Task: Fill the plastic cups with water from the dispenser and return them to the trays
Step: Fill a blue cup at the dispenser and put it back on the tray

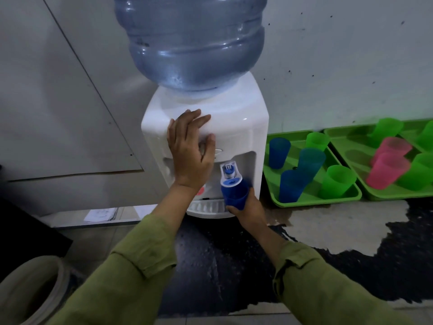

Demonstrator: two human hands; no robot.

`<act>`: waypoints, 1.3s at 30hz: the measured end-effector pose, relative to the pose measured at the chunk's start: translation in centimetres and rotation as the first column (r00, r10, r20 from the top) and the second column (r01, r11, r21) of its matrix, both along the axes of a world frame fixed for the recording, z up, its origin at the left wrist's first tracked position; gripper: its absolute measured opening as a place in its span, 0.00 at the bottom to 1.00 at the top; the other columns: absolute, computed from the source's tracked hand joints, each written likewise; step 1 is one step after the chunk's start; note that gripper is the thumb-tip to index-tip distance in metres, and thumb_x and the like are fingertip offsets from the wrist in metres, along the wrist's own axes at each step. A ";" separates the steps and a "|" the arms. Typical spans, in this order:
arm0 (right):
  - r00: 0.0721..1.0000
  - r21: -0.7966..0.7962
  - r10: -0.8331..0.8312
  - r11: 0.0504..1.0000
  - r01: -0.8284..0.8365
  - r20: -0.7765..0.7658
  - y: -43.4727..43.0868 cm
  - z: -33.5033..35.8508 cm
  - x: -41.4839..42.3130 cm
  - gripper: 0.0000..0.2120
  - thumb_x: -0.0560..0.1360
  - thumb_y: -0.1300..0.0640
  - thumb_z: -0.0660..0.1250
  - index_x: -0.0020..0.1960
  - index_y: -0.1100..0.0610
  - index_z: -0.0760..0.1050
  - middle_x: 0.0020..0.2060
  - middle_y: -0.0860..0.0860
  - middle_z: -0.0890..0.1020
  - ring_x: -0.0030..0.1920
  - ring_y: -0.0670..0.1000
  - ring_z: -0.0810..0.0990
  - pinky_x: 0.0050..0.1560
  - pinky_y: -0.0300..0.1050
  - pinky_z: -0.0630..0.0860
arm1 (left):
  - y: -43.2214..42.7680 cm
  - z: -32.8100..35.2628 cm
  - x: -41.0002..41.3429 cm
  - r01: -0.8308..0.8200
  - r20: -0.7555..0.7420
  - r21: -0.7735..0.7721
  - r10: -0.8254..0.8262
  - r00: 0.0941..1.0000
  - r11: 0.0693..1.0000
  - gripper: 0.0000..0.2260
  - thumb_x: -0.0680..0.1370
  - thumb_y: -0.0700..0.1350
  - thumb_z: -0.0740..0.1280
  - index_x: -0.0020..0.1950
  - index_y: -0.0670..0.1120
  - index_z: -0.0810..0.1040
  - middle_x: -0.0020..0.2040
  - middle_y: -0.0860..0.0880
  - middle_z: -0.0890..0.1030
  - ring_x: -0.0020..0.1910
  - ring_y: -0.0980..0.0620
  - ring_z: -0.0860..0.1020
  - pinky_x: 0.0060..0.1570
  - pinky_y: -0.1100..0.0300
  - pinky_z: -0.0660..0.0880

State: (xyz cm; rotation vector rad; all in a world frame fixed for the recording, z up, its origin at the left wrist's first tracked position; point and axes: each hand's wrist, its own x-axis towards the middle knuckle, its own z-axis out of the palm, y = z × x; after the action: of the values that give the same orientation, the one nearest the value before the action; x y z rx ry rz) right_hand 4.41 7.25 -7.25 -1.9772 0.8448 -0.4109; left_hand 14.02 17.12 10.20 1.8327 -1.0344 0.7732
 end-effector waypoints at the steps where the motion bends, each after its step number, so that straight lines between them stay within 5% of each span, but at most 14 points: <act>1: 1.000 0.004 -0.006 1.000 0.006 -0.004 0.0 0.1 0.0 0.34 0.65 0.53 0.76 0.66 0.55 0.63 0.60 0.55 0.77 0.59 0.58 0.76 0.56 0.50 0.75 | 0.3 -0.3 -0.4 0.014 -0.002 -0.027 -0.014 1.000 1.000 0.13 0.74 0.40 0.66 0.57 0.41 0.77 0.61 0.44 0.76 0.66 0.45 0.69 0.71 0.50 0.57; 5: 1.000 0.002 -0.021 1.000 0.021 -0.006 0.1 0.2 0.1 0.34 0.64 0.53 0.77 0.64 0.56 0.64 0.59 0.55 0.78 0.59 0.58 0.77 0.56 0.52 0.75 | 1.5 -2.3 -2.0 -0.137 -0.003 -0.053 0.137 0.991 0.989 0.10 0.71 0.43 0.69 0.51 0.42 0.78 0.52 0.43 0.77 0.55 0.48 0.73 0.59 0.51 0.68; 8: 0.999 -0.019 -0.029 0.999 0.029 -0.013 0.1 0.1 0.2 0.33 0.63 0.52 0.77 0.62 0.55 0.65 0.58 0.55 0.79 0.58 0.58 0.77 0.53 0.50 0.76 | 2.0 -4.0 -3.1 -0.193 -0.247 0.048 0.199 0.948 0.980 0.10 0.71 0.49 0.70 0.47 0.46 0.76 0.45 0.49 0.78 0.46 0.50 0.73 0.48 0.49 0.73; 11: 0.998 -0.004 -0.062 0.998 0.062 0.011 0.3 0.0 0.4 0.33 0.62 0.52 0.78 0.61 0.55 0.65 0.57 0.54 0.79 0.56 0.57 0.78 0.52 0.47 0.75 | 1.9 -5.2 -3.3 -0.073 -0.591 0.252 0.213 0.778 0.965 0.09 0.73 0.57 0.67 0.41 0.53 0.74 0.38 0.55 0.79 0.39 0.53 0.78 0.37 0.59 0.73; 13: 0.997 0.010 -0.076 0.997 0.076 0.026 0.5 0.0 0.5 0.35 0.61 0.51 0.78 0.63 0.55 0.65 0.57 0.53 0.79 0.57 0.56 0.78 0.53 0.47 0.75 | 1.5 -5.8 -2.9 0.062 -0.719 0.372 0.246 0.650 0.926 0.12 0.74 0.59 0.64 0.40 0.51 0.76 0.40 0.51 0.82 0.41 0.49 0.80 0.43 0.57 0.75; 16: 0.995 0.014 -0.084 0.996 0.084 0.049 0.5 -0.2 0.5 0.36 0.61 0.49 0.79 0.63 0.56 0.66 0.58 0.53 0.79 0.58 0.55 0.78 0.54 0.46 0.74 | 0.6 -5.8 -2.7 0.228 -0.905 0.240 0.132 0.404 0.944 0.12 0.77 0.53 0.64 0.40 0.46 0.79 0.35 0.48 0.82 0.33 0.49 0.79 0.44 0.55 0.79; 18: 0.993 0.031 -0.094 0.995 0.092 0.070 0.6 -0.3 0.5 0.35 0.61 0.50 0.79 0.63 0.56 0.66 0.58 0.53 0.79 0.58 0.55 0.78 0.52 0.44 0.74 | 0.2 -5.5 -2.4 0.269 -0.935 0.223 0.128 0.330 0.937 0.11 0.77 0.49 0.64 0.40 0.45 0.78 0.31 0.49 0.80 0.24 0.55 0.76 0.31 0.65 0.75; 20: 0.991 0.054 -0.103 0.994 0.098 0.084 0.6 -0.4 0.6 0.34 0.61 0.50 0.79 0.61 0.55 0.67 0.57 0.52 0.80 0.57 0.54 0.78 0.51 0.44 0.74 | -0.1 -5.3 -2.1 0.294 -0.931 0.262 0.160 0.329 0.919 0.10 0.77 0.48 0.64 0.38 0.45 0.76 0.31 0.49 0.79 0.19 0.59 0.73 0.19 0.71 0.65; 24: 0.989 0.067 -0.104 0.993 0.097 0.110 0.6 -0.5 0.6 0.33 0.61 0.50 0.78 0.61 0.54 0.67 0.57 0.52 0.80 0.57 0.54 0.78 0.54 0.48 0.76 | -0.2 -5.7 -1.3 0.323 -0.924 0.297 0.185 0.334 0.899 0.11 0.77 0.45 0.66 0.36 0.43 0.73 0.30 0.47 0.77 0.18 0.60 0.73 0.17 0.72 0.62; 29: 0.983 0.053 -0.102 0.994 0.095 0.151 0.8 -0.8 0.6 0.33 0.63 0.51 0.78 0.62 0.56 0.67 0.57 0.53 0.80 0.57 0.55 0.78 0.55 0.51 0.76 | -0.5 -7.3 -0.6 0.314 -0.822 0.490 0.311 0.477 0.813 0.13 0.76 0.50 0.66 0.34 0.46 0.74 0.28 0.48 0.78 0.28 0.51 0.75 0.33 0.62 0.70; 34: 0.989 0.087 -0.108 0.991 0.099 0.104 0.4 -0.8 0.9 0.33 0.61 0.51 0.78 0.62 0.55 0.67 0.57 0.53 0.79 0.57 0.55 0.78 0.53 0.47 0.75 | -2.2 -9.3 -0.6 0.237 -0.742 0.589 0.399 0.539 0.773 0.10 0.78 0.51 0.61 0.40 0.48 0.73 0.46 0.42 0.83 0.47 0.44 0.81 0.53 0.52 0.77; 39: 0.992 0.118 -0.059 0.992 0.046 0.109 0.0 -0.6 0.5 0.34 0.62 0.53 0.78 0.62 0.55 0.67 0.59 0.53 0.79 0.59 0.54 0.77 0.55 0.46 0.74 | -2.4 -10.2 -0.6 0.109 -0.591 0.668 0.436 0.679 0.736 0.11 0.79 0.52 0.59 0.48 0.48 0.77 0.48 0.45 0.82 0.46 0.46 0.79 0.45 0.58 0.72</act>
State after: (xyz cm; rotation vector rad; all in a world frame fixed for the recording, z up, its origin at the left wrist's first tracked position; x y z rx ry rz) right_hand 4.90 7.25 -7.80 -1.8118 0.8314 -0.4886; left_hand 13.44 14.73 0.00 2.5600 -0.6023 -0.3463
